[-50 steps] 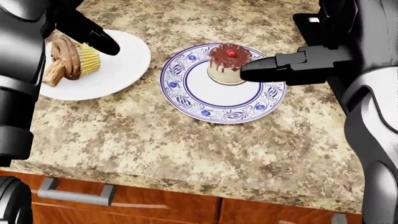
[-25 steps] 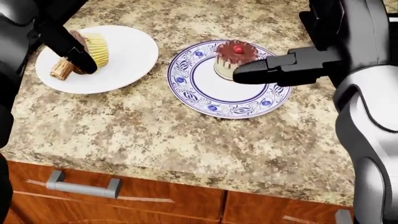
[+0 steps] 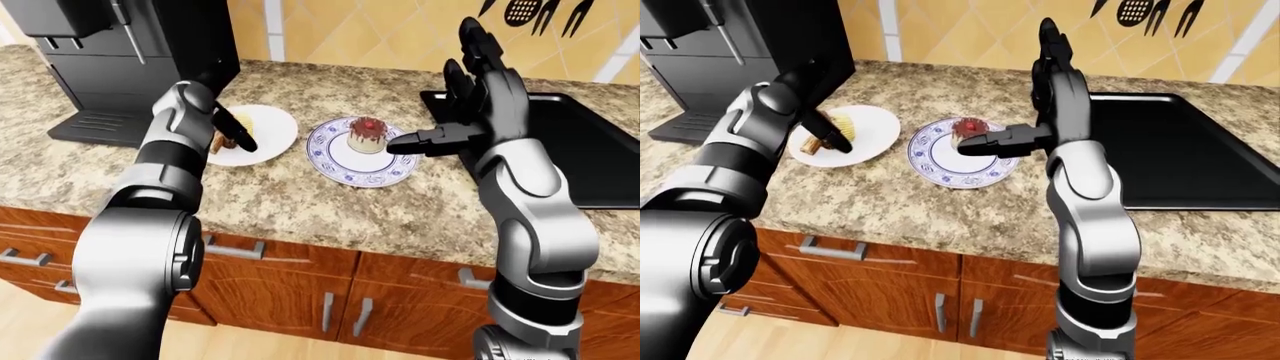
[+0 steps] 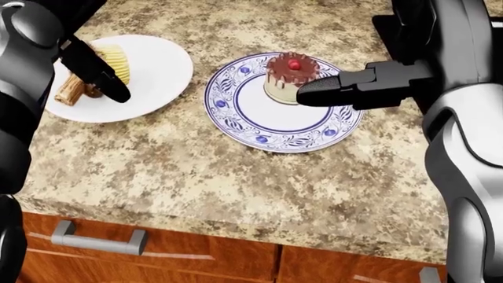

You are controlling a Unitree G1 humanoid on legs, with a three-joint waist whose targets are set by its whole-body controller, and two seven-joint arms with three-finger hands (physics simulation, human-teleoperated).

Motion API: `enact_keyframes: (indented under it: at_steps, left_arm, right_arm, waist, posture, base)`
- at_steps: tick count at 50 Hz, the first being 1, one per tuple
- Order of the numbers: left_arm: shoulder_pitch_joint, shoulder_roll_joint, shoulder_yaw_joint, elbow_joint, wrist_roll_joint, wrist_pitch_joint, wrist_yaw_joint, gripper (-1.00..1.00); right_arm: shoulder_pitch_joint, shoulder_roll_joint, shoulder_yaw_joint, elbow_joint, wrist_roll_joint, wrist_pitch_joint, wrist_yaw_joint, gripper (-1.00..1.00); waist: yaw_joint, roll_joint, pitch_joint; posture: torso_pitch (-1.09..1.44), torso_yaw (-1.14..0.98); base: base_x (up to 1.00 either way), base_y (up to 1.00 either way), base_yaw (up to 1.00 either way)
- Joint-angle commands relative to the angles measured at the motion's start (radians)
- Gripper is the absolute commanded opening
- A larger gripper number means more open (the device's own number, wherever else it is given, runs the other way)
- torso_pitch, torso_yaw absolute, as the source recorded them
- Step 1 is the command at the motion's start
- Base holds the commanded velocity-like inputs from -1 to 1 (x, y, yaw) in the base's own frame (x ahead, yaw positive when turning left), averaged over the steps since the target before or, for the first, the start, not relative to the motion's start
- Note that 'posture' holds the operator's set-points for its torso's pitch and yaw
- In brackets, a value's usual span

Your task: Move the dessert items from the plate to the tray.

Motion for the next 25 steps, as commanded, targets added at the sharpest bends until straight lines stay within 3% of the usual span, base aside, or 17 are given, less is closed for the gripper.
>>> enact_keyframes:
  at_steps: [1, 3, 13, 15, 25]
  left_arm:
    - [-0.039, 0.014, 0.0, -0.033, 0.011, -0.014, 0.033, 0.95]
    - [-0.035, 0.014, 0.001, -0.033, 0.014, -0.01, 0.039, 0.84]
    - [-0.025, 0.018, 0.0, -0.025, 0.029, -0.007, 0.046, 0.73]
    - [-0.023, 0.018, 0.0, -0.026, 0.031, -0.005, 0.046, 0.59]
    - [-0.004, 0.012, -0.004, -0.021, 0.046, -0.008, 0.049, 0.52]
  right_arm:
    - [-0.032, -0.009, -0.007, -0.028, -0.002, -0.027, -0.001, 1.0]
    - [-0.031, -0.008, -0.006, -0.028, -0.003, -0.029, 0.0, 1.0]
    - [-0.028, -0.009, -0.008, -0.028, -0.004, -0.03, 0.0, 1.0]
    - [-0.029, -0.008, -0.008, -0.023, -0.004, -0.034, 0.001, 1.0]
    - [-0.021, -0.005, -0.008, -0.019, -0.006, -0.044, 0.004, 1.0]
  waist:
    - [0.0, 0.001, -0.031]
    - [0.0, 0.002, -0.031]
    - [-0.001, 0.003, -0.031]
    - [-0.002, 0.004, -0.031]
    - [-0.003, 0.005, -0.031]
  posture:
    - [0.0, 0.0]
    - [0.0, 0.0]
    - [0.0, 0.0]
    - [0.0, 0.0]
    - [0.0, 0.0]
  base:
    - [0.0, 0.0, 0.0]
    - [0.0, 0.0, 0.0]
    - [0.0, 0.0, 0.0]
    - [0.0, 0.0, 0.0]
    - [0.0, 0.0, 0.0]
